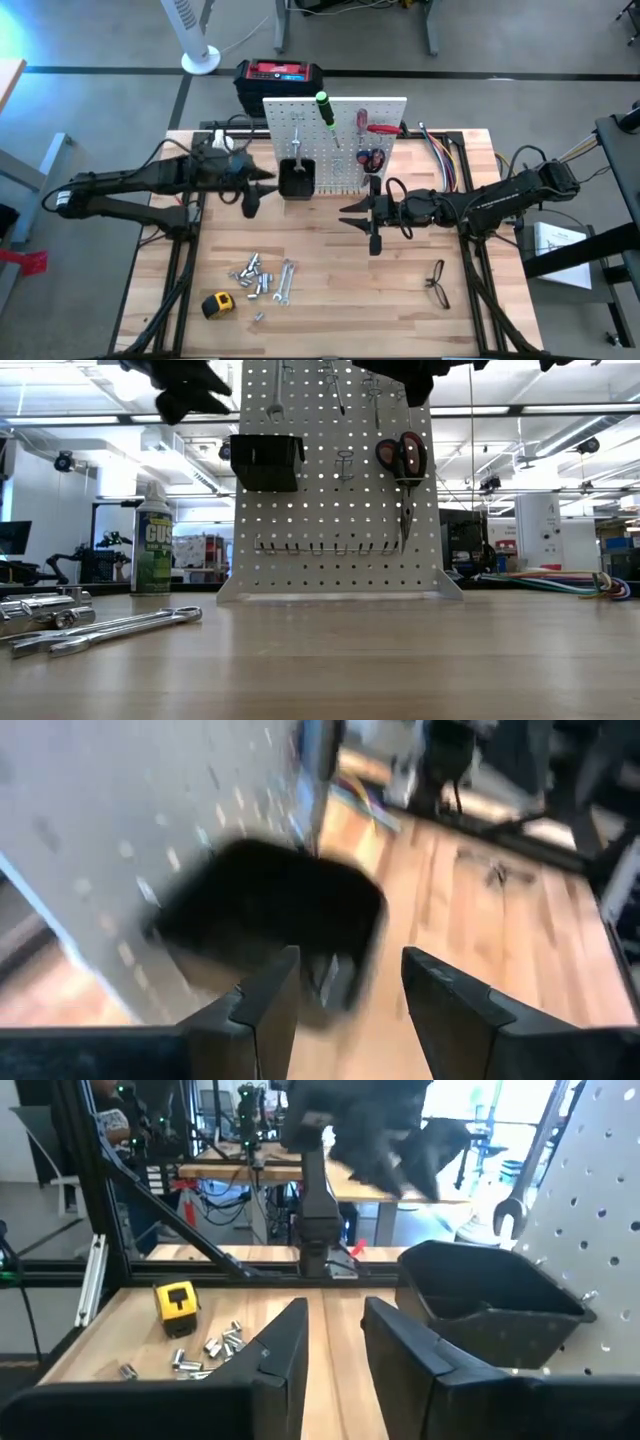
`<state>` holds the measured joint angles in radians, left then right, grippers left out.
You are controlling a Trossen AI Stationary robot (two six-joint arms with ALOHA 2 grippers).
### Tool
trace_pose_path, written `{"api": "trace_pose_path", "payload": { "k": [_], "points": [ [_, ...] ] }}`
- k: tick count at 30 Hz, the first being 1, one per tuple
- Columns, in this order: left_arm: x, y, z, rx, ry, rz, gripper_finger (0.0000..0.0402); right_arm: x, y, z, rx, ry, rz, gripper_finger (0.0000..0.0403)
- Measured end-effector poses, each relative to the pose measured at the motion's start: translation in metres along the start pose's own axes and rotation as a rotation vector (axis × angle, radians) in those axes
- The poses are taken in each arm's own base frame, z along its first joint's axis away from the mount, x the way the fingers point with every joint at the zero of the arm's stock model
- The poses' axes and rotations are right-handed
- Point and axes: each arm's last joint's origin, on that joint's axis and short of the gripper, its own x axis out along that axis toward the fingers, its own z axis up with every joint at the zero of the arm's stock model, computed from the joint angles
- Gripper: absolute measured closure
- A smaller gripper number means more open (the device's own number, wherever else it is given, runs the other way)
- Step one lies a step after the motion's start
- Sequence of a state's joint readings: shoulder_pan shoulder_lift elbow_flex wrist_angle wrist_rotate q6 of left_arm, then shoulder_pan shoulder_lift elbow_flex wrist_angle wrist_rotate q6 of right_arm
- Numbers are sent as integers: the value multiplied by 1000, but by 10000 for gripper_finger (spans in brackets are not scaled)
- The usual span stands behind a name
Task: Hang tools onto peg board
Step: Hang the left silver wrench on the pegboard
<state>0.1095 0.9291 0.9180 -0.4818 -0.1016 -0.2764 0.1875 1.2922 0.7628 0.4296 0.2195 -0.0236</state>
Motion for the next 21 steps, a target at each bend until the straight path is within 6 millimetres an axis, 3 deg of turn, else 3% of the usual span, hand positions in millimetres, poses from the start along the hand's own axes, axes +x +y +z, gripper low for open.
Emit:
{"api": "trace_pose_path", "payload": {
  "k": [6,12,21],
  "points": [
    [-1,-25,-26,-26,149,84,245,0,0,2,-23,-16,0,331],
    [4,-63,-59,-177,262,121,246,0,1,2,-26,-16,2,333],
    [32,-118,-119,-331,366,243,246,-1,5,-1,-13,2,17,326]
  ]
}}
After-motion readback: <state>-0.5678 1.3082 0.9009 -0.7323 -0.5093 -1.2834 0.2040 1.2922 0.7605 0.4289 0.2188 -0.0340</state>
